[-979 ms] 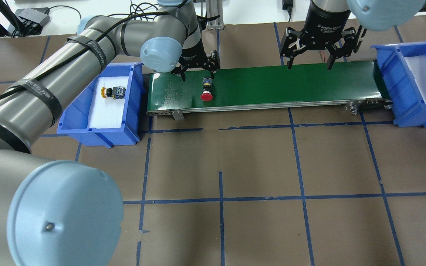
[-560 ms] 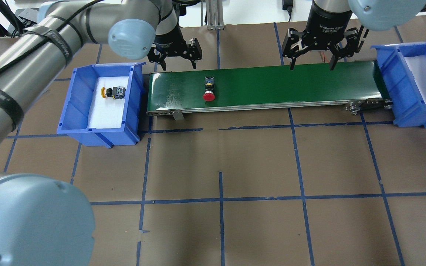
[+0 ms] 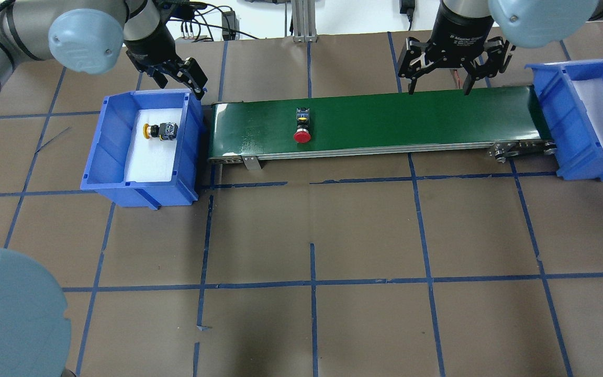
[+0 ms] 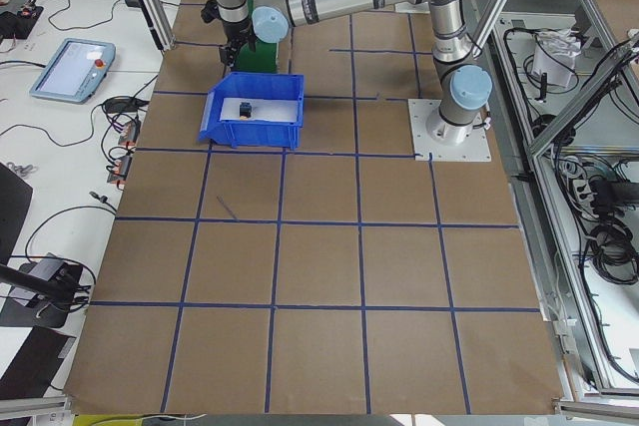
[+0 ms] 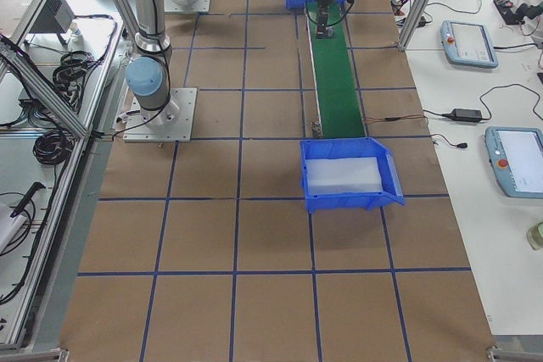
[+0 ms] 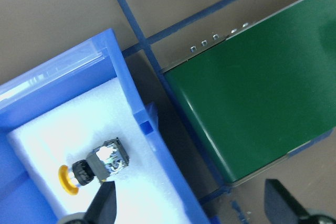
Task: Transport two buttons from left to right
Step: 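Move the left gripper back into the blue bin over the yellow-capped button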
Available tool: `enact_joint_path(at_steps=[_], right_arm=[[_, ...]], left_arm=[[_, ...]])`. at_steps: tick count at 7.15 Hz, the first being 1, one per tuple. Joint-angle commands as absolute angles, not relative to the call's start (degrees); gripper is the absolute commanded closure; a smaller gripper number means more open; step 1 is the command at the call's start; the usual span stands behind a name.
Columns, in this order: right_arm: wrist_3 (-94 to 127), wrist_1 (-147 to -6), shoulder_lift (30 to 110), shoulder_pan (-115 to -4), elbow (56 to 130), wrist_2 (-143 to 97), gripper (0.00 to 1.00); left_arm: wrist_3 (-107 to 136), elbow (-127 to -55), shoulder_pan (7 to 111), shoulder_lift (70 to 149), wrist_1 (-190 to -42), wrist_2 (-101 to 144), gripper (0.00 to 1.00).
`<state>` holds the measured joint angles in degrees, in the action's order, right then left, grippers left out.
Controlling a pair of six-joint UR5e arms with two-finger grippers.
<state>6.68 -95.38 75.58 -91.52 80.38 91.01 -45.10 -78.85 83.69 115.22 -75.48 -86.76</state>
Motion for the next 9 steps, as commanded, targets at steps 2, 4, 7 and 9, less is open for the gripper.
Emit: enact_joint_path(at_steps=[2, 4, 7, 9], right_arm=[[5.5, -99.2, 71.1, -89.8, 78.7, 88.4, 0.0], [4.1, -102.7, 70.5, -88.9, 79.3, 87.7, 0.0], [4.1, -109.0, 68.0, -89.3, 79.5, 87.4, 0.0], [4.0, -109.1, 67.5, -89.9, 79.6, 84.5, 0.0]], left_arm=[[-62.7, -80.5, 79.0, 116.6, -75.6, -89.4, 0.0], [-69.1, -79.7, 78.9, 119.3, -75.4, -91.1, 0.0], [-75.6, -78.6, 78.1, 123.7, -74.5, -91.0, 0.01], [-81.2, -77.0, 78.0, 125.2, -74.4, -91.0, 0.02]])
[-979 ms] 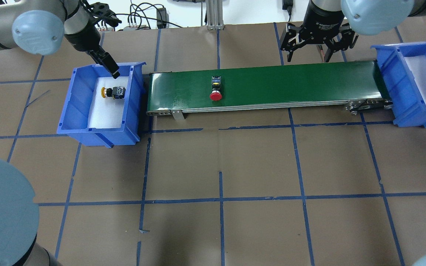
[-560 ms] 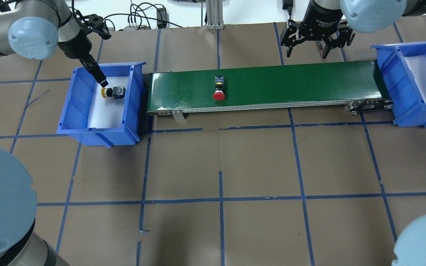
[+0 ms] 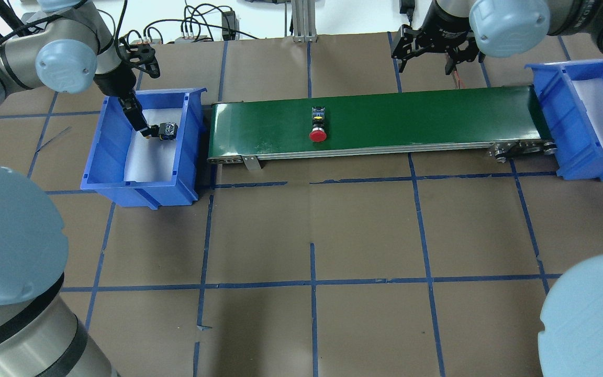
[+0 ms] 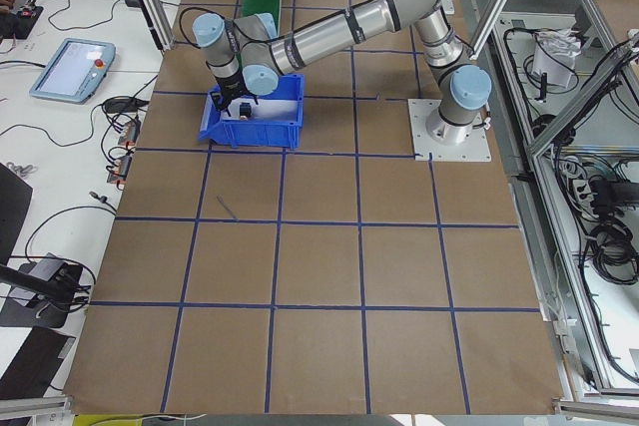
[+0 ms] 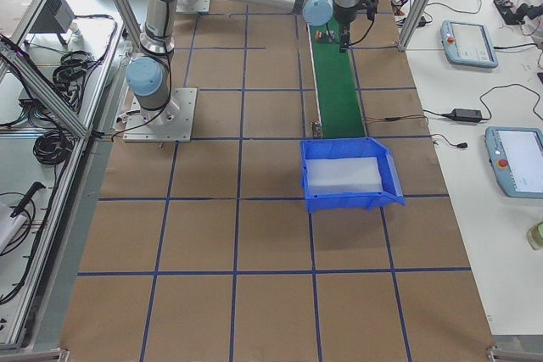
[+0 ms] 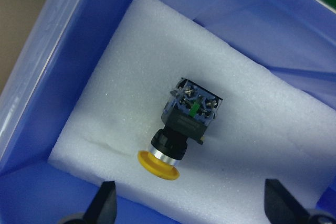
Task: Transport two buttons from left to right
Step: 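Grasp the yellow-capped button with the left gripper and lift it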
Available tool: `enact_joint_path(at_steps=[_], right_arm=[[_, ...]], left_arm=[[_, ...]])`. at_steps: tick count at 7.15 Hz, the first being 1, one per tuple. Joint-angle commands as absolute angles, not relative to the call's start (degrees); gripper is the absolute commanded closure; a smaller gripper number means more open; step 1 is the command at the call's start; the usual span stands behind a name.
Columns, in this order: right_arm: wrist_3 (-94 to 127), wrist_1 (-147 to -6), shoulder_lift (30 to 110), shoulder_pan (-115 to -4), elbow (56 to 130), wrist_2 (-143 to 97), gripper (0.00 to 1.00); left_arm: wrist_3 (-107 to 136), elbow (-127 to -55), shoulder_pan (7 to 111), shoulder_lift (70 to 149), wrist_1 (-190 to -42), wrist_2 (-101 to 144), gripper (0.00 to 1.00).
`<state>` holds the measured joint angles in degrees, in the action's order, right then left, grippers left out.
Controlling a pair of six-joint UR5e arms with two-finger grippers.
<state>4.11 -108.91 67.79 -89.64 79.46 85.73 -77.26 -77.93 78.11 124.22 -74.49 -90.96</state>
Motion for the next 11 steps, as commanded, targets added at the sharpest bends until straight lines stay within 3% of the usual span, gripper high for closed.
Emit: enact_joint_path(at_steps=[1, 4, 5, 7, 10, 11], right_arm=[[3.5, -109.1, 66.9, -89.8, 80.2, 84.5, 0.0], [3.5, -108.8, 66.7, -89.7, 81.1, 84.5, 0.0], [3.5, -108.8, 66.8, -89.7, 81.1, 84.5, 0.0], [3.5, -108.4, 66.9, -89.7, 81.3, 84.5, 0.0], [3.4, -106.1, 69.1, -88.9, 80.8, 84.5, 0.0], [3.5, -106.1, 69.5, -89.5, 80.7, 84.3, 0.0]], left_arm=[[-85.4, -76.4, 77.8, 125.6, -74.4, -91.0, 0.02], [-86.7, -76.7, 78.7, 128.2, -72.9, -91.0, 0.05], [-86.7, -76.4, 79.4, 128.8, -72.9, -91.1, 0.13], [-86.7, -76.9, 79.5, 128.9, -72.9, -91.0, 0.58], [-86.6, -77.3, 80.5, 127.4, -73.8, -90.4, 0.96], [-86.1, -78.7, 80.8, 123.9, -76.4, -88.9, 0.97]])
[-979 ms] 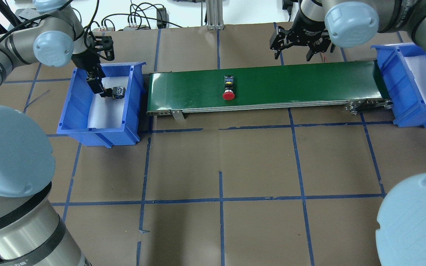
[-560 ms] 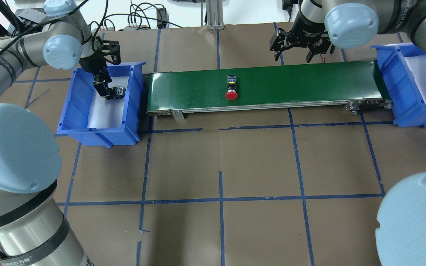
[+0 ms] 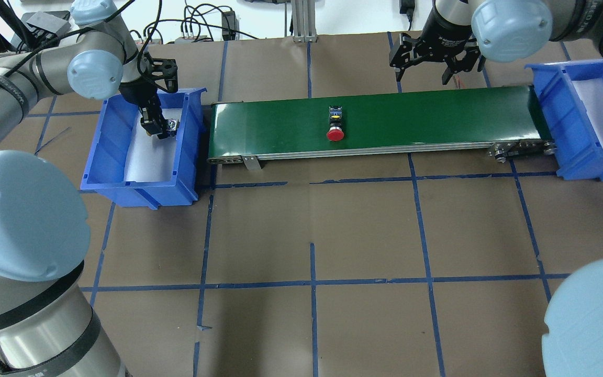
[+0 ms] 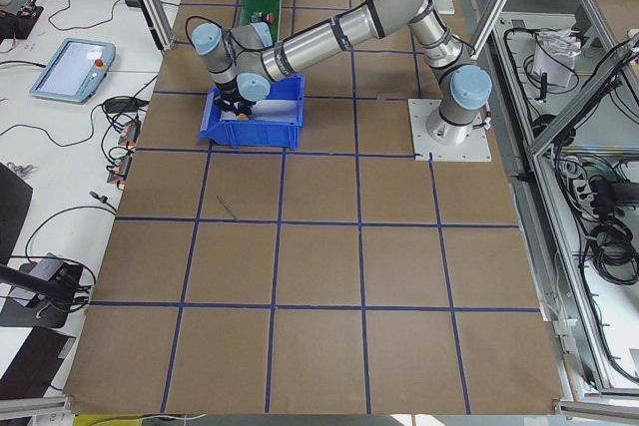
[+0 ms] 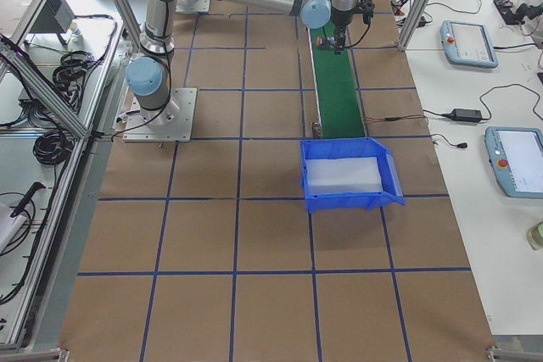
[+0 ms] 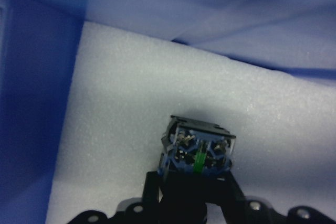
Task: Transport two buttons from left to right
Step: 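Grasp the yellow-capped button with the left gripper and lift it, then place the yellow button on the conveyor behind the red one, left gripper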
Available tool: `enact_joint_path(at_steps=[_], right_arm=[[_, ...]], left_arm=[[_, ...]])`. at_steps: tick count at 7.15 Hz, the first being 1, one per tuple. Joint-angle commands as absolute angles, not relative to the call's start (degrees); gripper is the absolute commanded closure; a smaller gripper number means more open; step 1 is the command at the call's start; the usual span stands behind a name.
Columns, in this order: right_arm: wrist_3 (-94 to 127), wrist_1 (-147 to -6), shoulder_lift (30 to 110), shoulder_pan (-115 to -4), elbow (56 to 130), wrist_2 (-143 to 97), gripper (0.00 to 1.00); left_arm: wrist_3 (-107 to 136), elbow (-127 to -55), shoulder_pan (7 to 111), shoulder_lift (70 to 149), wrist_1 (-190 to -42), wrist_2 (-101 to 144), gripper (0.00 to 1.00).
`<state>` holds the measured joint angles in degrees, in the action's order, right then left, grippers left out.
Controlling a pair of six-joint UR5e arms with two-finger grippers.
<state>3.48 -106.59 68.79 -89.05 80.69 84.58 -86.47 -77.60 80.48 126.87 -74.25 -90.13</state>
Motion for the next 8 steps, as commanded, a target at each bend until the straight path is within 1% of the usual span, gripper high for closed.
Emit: enact_joint_path(at_steps=[1, 2, 3, 4, 6, 7, 8], right_arm=[[3.3, -105.9, 69.5, -89.0, 80.9, 84.3, 0.0], [3.4, -106.0, 70.7, -88.9, 80.8, 84.3, 0.0], [2.1, -106.4, 70.4, -89.6, 80.2, 84.5, 0.0], [1.9, -106.4, 69.5, -89.1, 80.1, 84.5, 0.0], [2.0, -106.1, 70.0, -89.9, 81.1, 85.1, 0.0], [1.6, -105.9, 69.5, -90.1, 81.7, 85.1, 0.0], [1.8, -105.9, 70.0, -90.1, 82.3, 85.2, 0.0]], left_arm=[[-84.0, -80.3, 80.5, 117.8, -78.4, -88.7, 0.98], [-76.4, -81.1, 80.5, 112.3, -81.4, -88.9, 0.98], [-65.3, -81.2, 80.6, 109.2, -80.9, -89.2, 0.97], [-56.2, -81.2, 81.4, 108.6, -80.4, -88.8, 0.97], [-31.1, -81.5, 87.6, 110.6, -79.2, -88.3, 0.97], [-16.9, -80.4, 92.0, 114.7, -78.4, -88.2, 0.97], [-6.8, -80.9, 96.7, 117.7, -70.0, -89.2, 0.97]])
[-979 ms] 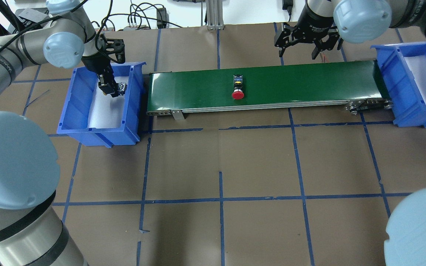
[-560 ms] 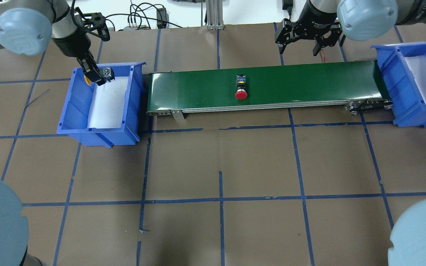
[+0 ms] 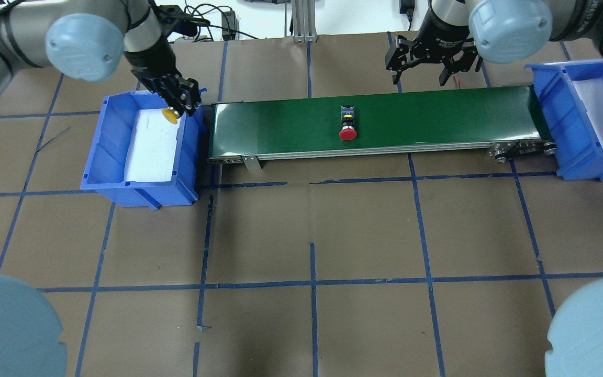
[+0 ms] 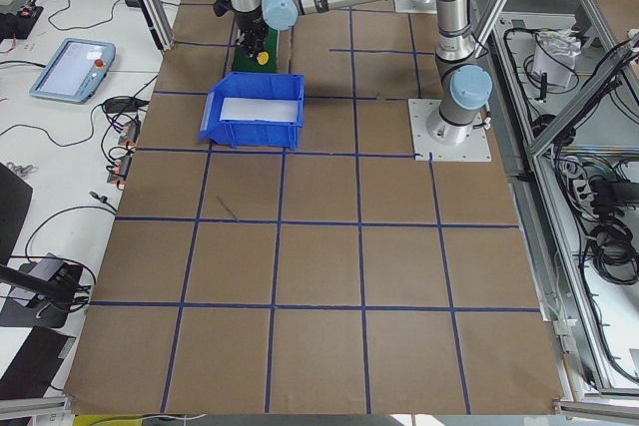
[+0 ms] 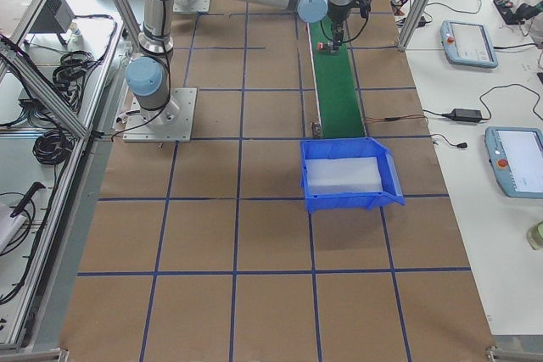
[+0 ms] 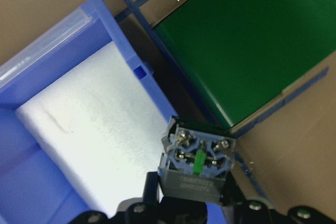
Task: Transport two buttons from left to right
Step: 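Place the yellow button on the conveyor behind the red one, left gripper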
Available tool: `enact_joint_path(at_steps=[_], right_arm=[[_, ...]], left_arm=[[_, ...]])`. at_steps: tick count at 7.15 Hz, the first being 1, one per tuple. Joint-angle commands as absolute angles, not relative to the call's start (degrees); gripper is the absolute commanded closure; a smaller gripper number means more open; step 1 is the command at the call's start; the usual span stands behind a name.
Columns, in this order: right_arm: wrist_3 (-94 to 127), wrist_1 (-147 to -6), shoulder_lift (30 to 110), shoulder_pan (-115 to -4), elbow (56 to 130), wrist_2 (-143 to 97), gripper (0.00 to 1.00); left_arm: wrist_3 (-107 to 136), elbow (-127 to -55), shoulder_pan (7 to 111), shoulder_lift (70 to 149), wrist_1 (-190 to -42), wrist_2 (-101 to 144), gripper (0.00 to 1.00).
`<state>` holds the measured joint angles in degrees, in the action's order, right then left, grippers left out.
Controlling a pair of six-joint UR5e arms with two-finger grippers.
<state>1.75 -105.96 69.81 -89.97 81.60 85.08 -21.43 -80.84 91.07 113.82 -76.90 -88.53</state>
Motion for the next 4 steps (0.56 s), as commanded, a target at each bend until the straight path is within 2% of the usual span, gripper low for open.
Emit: enact_joint_path(at_steps=[1, 4], right_arm=[[1.8, -105.9, 70.1, -90.2, 82.2, 85.3, 0.0], [1.8, -105.9, 70.0, -90.1, 82.4, 85.3, 0.0]], left_arm=[[0.4, -80.9, 99.7, 120.3, -64.5, -89.4, 0.97], [12.1, -81.3, 100.6, 123.1, -61.9, -89.3, 0.95]])
